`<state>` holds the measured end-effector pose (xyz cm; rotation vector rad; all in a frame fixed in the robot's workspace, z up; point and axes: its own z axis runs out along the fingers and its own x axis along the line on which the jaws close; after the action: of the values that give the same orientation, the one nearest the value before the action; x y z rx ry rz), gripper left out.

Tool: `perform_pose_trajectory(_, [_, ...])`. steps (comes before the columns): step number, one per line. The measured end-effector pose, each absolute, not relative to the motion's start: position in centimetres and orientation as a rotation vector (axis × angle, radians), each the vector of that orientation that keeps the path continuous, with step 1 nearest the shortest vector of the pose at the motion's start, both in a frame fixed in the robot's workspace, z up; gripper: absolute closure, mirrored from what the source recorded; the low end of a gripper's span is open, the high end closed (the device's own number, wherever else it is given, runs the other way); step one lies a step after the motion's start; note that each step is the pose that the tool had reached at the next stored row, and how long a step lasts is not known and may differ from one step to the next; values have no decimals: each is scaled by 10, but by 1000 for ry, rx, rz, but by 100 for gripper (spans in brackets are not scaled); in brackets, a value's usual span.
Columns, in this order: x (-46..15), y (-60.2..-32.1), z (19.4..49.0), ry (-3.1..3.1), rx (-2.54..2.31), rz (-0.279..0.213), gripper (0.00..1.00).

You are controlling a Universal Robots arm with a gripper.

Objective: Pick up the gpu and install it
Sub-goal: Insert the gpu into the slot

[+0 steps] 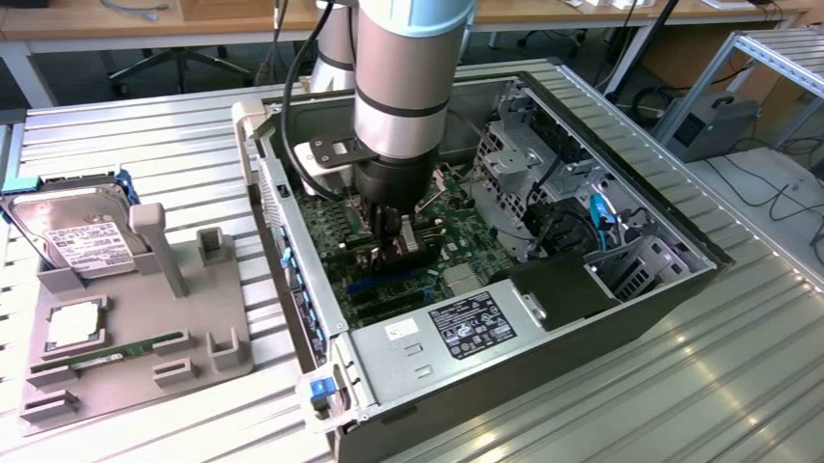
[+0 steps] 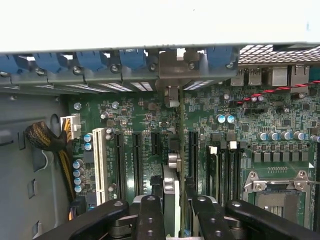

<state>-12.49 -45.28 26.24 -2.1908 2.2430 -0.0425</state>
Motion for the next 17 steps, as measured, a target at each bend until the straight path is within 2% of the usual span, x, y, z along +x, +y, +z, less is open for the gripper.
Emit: perform_pose_trajectory(17, [-123,-451,262,2247,-2195,-52,73])
